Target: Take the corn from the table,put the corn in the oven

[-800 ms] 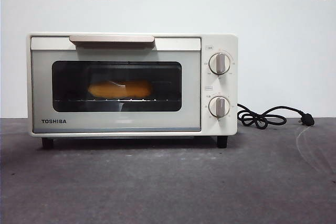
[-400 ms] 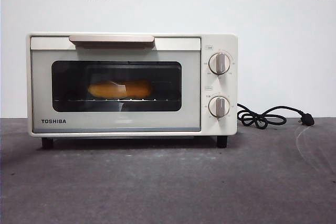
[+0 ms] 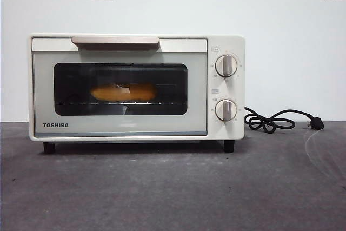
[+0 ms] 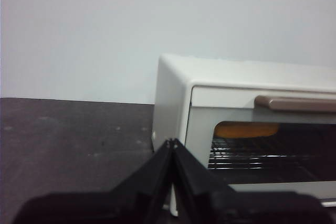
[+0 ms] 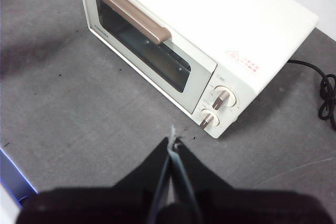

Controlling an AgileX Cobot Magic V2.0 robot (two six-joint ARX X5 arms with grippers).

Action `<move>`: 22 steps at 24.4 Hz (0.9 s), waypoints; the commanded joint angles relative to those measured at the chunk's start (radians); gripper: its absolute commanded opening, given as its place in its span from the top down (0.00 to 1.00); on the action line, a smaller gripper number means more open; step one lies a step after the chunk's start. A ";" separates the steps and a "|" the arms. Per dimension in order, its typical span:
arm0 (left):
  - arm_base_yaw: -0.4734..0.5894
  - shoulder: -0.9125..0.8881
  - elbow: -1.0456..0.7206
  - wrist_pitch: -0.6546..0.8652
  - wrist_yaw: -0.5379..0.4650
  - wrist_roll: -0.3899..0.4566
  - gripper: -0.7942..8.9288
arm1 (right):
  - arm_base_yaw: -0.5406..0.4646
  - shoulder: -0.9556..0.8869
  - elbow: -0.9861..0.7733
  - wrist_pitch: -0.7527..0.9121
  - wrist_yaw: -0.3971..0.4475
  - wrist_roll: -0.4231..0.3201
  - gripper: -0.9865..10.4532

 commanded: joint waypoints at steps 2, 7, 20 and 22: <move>-0.002 -0.002 -0.026 -0.018 -0.006 0.038 0.92 | 0.000 0.002 0.000 0.006 0.000 -0.003 0.91; -0.002 -0.002 -0.026 -0.079 -0.006 0.074 0.92 | 0.000 0.002 0.000 0.006 0.000 -0.003 0.91; 0.000 -0.002 -0.025 -0.254 -0.021 0.113 0.92 | 0.000 0.002 0.000 0.006 0.000 -0.003 0.91; 0.000 -0.002 -0.025 -0.248 -0.021 0.112 0.92 | 0.000 0.002 0.000 0.006 0.000 -0.003 0.91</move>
